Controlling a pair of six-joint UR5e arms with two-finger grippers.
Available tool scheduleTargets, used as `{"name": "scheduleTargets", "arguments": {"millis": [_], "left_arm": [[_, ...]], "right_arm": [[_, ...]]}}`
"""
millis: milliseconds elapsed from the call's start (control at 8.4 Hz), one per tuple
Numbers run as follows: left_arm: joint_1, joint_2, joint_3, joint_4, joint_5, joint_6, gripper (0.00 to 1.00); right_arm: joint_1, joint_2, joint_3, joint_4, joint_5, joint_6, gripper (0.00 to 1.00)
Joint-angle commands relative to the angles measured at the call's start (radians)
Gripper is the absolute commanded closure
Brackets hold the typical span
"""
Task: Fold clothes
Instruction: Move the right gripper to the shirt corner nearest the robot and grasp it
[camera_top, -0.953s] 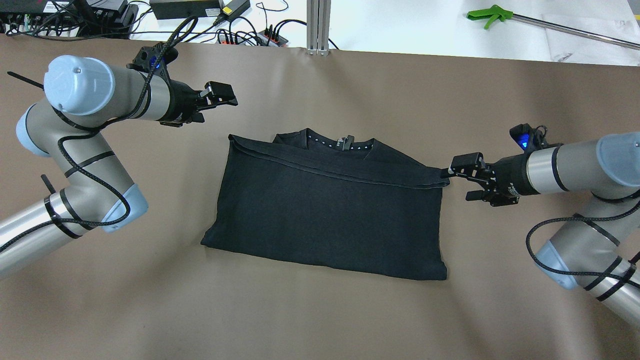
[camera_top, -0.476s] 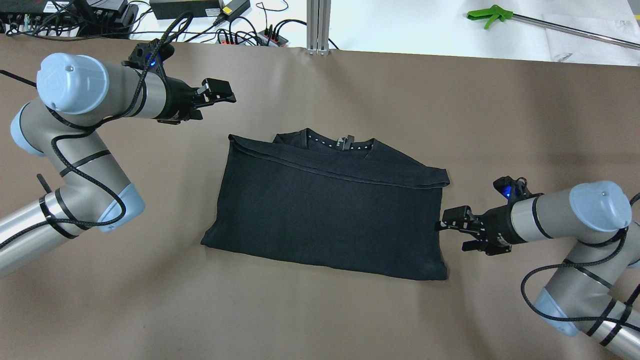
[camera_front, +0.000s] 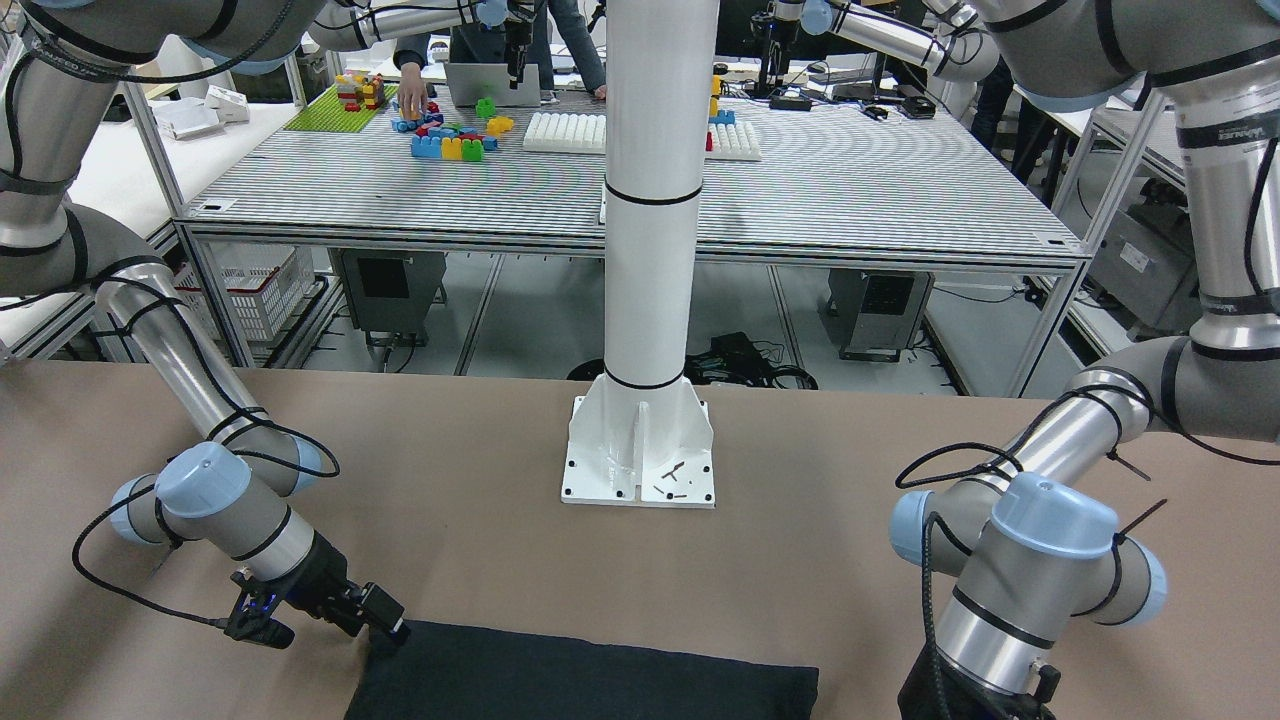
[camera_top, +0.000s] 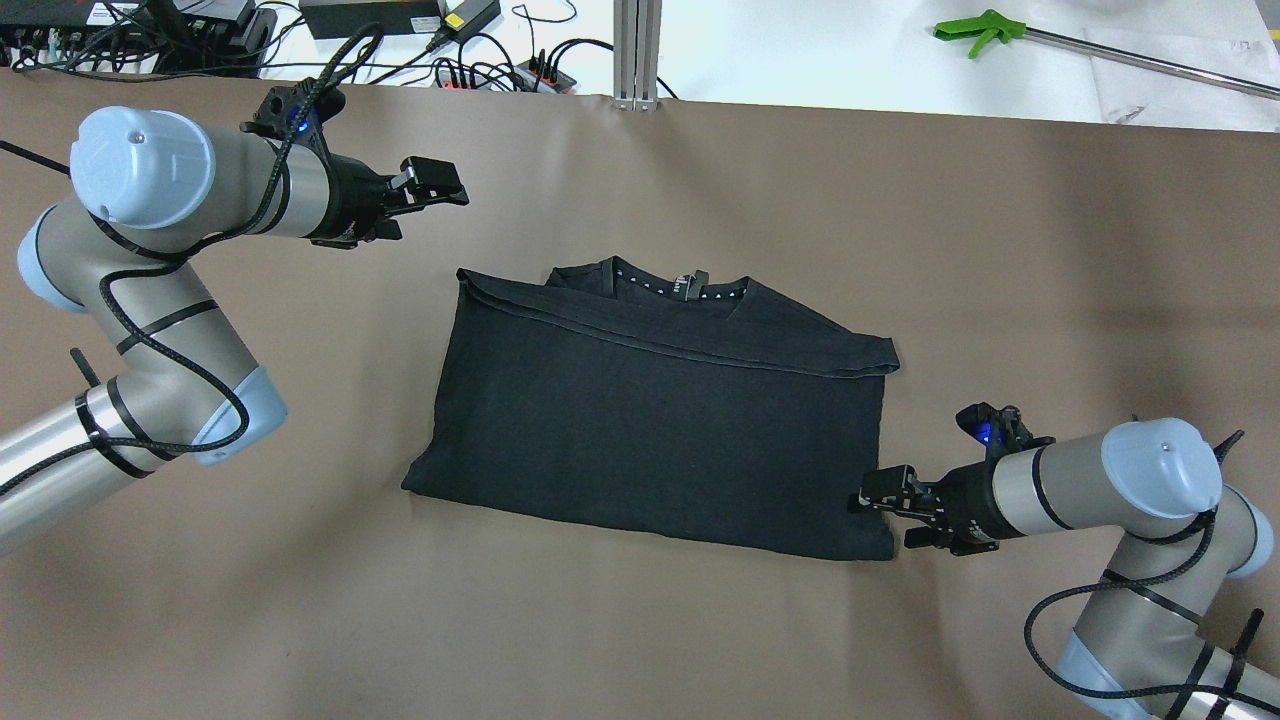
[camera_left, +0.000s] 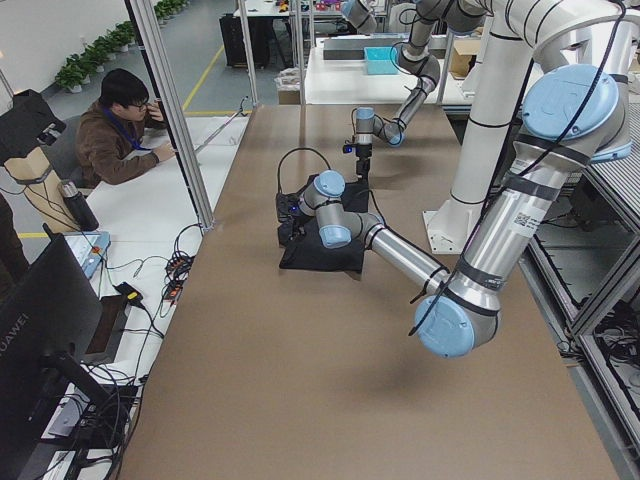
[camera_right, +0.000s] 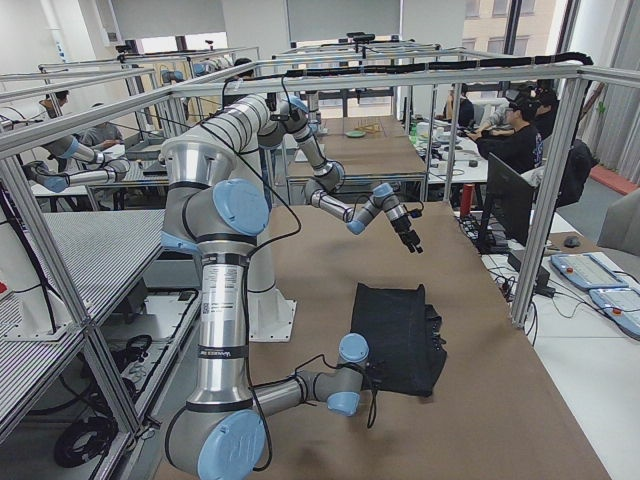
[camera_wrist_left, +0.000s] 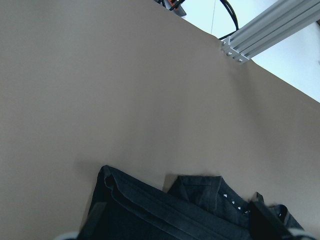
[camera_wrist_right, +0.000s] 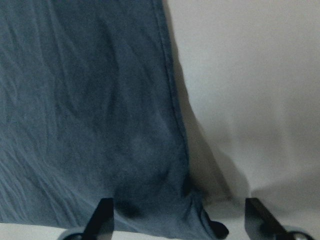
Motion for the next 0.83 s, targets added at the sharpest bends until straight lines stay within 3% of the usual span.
{"name": "scheduleTargets", "arguments": {"millis": [0,119,715], "left_arm": [[0.000,0.018,0.000,0.000,0.011,0.000,0.00],[0.000,0.018,0.000,0.000,0.011,0.000,0.00],[-0.003,0.031,-0.001,-0.003,0.009,0.000,0.00]], "right_arm": [[-0.049,-0.006,-0.002,-0.001,-0.101,0.014,0.59],[-0.052,-0.006,0.003,0.000,-0.103,0.008,0.97],[-0.054,-0.006,0.079,-0.003,-0.057,0.017,1.00]]}}
